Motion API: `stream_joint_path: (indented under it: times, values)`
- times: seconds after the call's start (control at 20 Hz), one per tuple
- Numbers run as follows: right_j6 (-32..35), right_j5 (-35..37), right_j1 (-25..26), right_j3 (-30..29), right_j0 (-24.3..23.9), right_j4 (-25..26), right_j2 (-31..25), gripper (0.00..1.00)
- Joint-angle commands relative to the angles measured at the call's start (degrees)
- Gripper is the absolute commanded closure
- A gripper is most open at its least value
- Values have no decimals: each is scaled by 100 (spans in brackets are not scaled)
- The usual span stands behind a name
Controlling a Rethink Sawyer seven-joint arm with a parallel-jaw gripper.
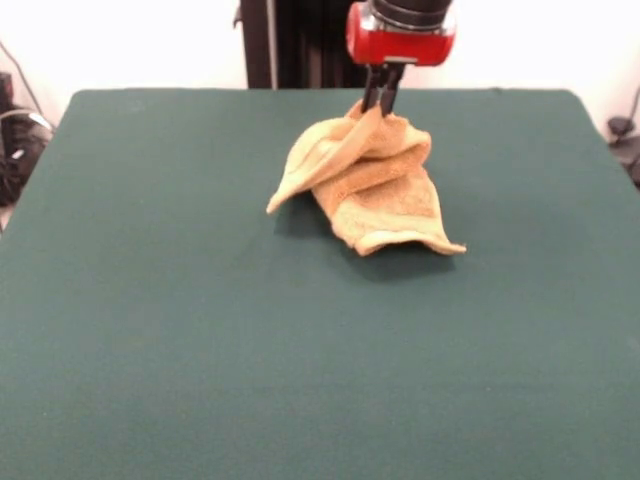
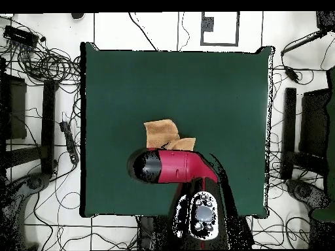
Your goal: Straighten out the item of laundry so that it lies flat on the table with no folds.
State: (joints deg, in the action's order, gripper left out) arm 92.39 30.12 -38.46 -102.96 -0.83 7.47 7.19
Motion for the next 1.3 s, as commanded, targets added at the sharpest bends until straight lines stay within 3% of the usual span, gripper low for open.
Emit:
stream_joint_path:
  times: [0.05,0.4,0.6,0.9,1.3]
  values:
    - [1718,724,-146,-1068,403,-448,181,100]
    - [2180,999,-762,-1586,1047,-674,1000,100]
    - [2065,1098,-940,-1627,1182,-764,1139,100]
    - [2249,243,-787,-2139,1116,-1144,938,100]
    - [2260,-1271,-339,-2872,787,-1731,256,100]
